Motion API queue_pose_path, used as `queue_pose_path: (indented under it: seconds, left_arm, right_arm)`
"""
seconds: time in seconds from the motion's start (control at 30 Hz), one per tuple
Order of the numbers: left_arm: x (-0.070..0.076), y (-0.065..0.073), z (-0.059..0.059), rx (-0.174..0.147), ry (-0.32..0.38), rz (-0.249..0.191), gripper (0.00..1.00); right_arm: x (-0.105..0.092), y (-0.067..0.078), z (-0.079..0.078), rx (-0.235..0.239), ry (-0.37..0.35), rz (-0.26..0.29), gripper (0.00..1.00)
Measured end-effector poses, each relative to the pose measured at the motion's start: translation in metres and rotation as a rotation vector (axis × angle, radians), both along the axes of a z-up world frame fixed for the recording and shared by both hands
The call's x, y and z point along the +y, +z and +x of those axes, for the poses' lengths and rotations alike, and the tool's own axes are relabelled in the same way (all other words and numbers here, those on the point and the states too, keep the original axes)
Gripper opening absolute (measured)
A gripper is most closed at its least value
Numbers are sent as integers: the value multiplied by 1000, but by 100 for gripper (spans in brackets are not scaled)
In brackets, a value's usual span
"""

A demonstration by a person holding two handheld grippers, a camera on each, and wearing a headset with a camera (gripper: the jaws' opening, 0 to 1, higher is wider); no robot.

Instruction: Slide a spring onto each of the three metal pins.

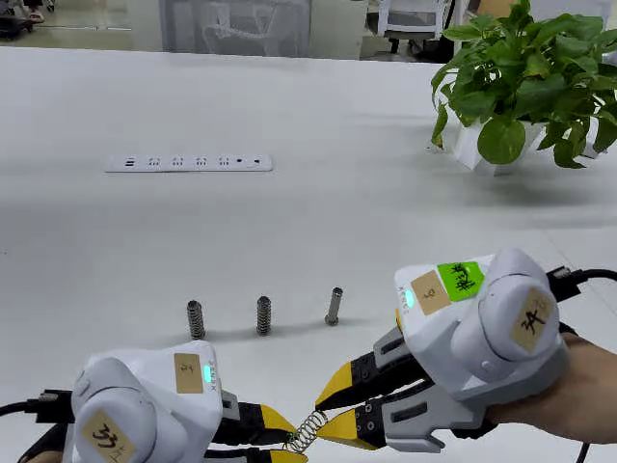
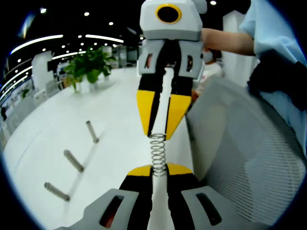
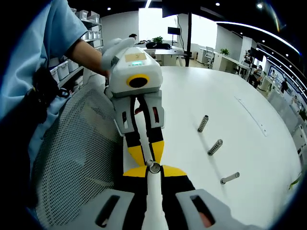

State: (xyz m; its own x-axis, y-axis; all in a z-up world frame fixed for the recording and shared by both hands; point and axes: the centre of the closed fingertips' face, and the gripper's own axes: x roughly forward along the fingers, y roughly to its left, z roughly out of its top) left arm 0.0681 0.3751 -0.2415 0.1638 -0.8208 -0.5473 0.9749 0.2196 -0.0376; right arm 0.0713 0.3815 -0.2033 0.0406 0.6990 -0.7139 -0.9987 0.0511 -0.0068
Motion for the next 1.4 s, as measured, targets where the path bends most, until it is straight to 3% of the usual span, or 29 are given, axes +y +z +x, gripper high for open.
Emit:
queue_pose_path:
  seconds: [0.37,0.6,0.7,0.8,1.13,1.4]
  left_arm:
    - [-3,-2,-1,13,-1,9,9]
    - [-4,-3,-2,3,-6,16,9]
    - [-4,-1,-1,-4,-7,13,9]
    - [-5,-1,-1,-8,-6,9,9]
    - [-10,5,1,-37,-14,-17,9]
    - [-16,9,2,-45,-21,-29,9]
  right_arm:
    - [0,-2,-3,-40,36,-61,11]
    - [-4,-3,-4,-57,57,-96,11]
    - [-4,-2,-4,-42,54,-87,13]
    - [-4,-1,-3,-35,45,-84,23]
    - [-6,-1,-5,62,53,-76,20]
    - [-6,-11,-4,67,74,-119,17]
